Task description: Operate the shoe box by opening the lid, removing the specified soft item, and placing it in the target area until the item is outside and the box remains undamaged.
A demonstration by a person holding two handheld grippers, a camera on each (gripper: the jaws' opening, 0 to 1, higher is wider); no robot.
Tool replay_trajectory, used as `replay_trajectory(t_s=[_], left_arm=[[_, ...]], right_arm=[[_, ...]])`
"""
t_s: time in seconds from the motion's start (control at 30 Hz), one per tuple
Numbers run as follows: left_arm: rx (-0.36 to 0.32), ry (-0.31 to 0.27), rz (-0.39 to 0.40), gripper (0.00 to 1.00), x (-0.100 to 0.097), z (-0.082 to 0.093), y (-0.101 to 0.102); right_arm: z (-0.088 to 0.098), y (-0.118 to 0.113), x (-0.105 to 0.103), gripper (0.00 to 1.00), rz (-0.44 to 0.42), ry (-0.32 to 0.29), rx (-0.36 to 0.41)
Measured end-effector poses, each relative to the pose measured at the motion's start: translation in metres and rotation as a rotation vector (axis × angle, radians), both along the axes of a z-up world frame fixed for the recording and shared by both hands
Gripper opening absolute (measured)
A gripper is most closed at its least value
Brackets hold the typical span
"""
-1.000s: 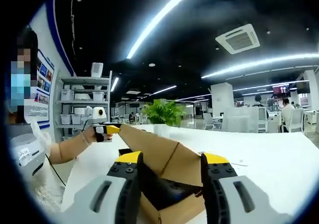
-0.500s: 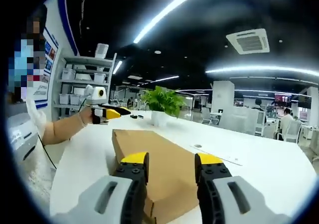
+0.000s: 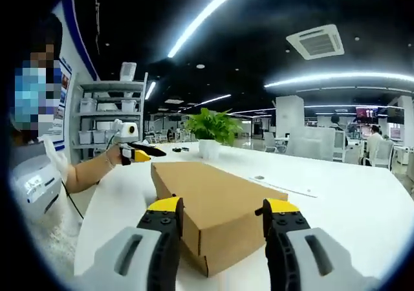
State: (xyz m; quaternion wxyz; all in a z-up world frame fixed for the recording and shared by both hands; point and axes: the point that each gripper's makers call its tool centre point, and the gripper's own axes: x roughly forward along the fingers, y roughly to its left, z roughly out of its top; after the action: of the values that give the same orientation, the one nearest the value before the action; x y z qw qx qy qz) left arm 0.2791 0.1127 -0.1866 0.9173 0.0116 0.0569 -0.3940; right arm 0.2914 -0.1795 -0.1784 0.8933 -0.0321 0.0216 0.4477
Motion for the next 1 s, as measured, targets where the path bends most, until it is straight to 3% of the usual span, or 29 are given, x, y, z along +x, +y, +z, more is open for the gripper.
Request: replay_trajectory(t_s=[0.5, 0.77, 1.0], left_arm=[[0.02, 0.073, -0.032, 0.35, -0.008, -0.037, -0.009], [0.036, 0.054, -0.036, 0.33, -0.008, -0.04, -0.012], [0.027, 0.046, -0.032, 0.33, -0.006, -0.039, -0.011]], right_arm=[[-0.049, 0.007, -0.016, 0.46, 0.025, 0.068, -0.129], [-0.058, 0.009, -0.011, 0.36, 0.0, 0.03, -0.2], [-0.058, 0.011, -0.009, 0.36, -0.021, 0.018, -0.212]])
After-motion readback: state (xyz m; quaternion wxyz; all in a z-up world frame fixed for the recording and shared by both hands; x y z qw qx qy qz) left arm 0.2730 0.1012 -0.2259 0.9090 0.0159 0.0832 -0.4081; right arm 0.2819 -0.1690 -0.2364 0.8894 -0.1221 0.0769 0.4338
